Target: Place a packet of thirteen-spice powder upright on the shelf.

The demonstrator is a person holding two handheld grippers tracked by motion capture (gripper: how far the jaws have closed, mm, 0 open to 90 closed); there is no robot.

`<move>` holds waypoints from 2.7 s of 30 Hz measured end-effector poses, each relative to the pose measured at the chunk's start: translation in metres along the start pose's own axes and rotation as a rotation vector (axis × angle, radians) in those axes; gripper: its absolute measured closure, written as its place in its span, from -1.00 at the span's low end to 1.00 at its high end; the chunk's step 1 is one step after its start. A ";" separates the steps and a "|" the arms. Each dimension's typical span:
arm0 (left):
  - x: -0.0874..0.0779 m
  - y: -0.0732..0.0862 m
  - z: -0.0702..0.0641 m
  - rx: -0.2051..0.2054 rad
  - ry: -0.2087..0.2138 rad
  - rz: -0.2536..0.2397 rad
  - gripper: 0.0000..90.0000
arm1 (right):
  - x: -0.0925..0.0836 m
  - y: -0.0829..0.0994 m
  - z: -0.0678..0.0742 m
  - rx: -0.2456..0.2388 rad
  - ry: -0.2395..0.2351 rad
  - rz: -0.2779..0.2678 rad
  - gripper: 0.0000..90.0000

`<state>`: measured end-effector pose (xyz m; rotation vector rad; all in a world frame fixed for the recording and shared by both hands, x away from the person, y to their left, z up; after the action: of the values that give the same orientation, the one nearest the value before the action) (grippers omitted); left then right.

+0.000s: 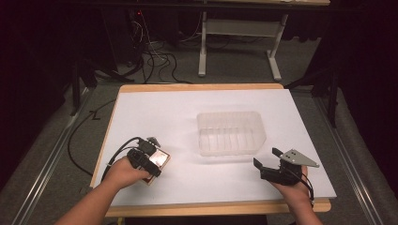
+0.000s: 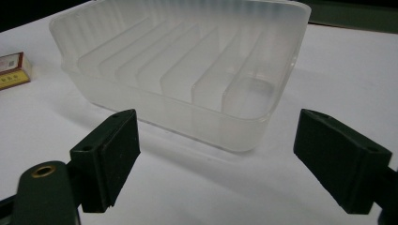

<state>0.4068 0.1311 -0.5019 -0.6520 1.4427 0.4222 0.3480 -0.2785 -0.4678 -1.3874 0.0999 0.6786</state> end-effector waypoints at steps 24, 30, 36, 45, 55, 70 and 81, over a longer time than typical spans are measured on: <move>-0.005 0.002 -0.002 0.007 -0.039 -0.058 -0.27 | -0.001 0.002 -0.002 0.002 0.004 0.004 -0.66; -0.009 0.000 -0.005 0.013 -0.043 -0.124 -0.27 | -0.002 0.002 -0.002 -0.001 0.006 0.002 -0.66; -0.014 -0.003 -0.016 0.043 -0.062 -0.220 -0.27 | -0.002 0.002 -0.001 -0.004 0.006 0.003 -0.66; -0.020 -0.009 -0.023 0.030 -0.070 -0.340 -0.27 | -0.003 0.001 -0.001 -0.006 0.010 0.002 -0.66; -0.028 -0.009 -0.024 -0.008 -0.113 -0.510 -0.27 | -0.003 0.002 0.000 -0.006 0.015 0.005 -0.66; -0.037 -0.021 -0.044 -0.088 -0.116 -0.791 -0.27 | -0.005 0.000 -0.002 -0.008 0.014 -0.015 -0.66; -0.037 -0.017 -0.055 -0.138 -0.078 -0.891 -0.27 | -0.008 -0.006 0.006 -0.018 -0.009 -0.036 -0.69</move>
<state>0.3718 0.0871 -0.4630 -1.2849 0.9245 -0.1575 0.3423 -0.2760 -0.4578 -1.3999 0.0617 0.6577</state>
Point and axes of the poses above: each handheld gripper's, and its own axes: x roughly forward along the jaws, y roughly out of its underside, z roughly to its left, the point moved 6 cm from there along x, roughly forward along the jaws, and after that the axes turned 11 degrees about x, right-handed, at the moved point
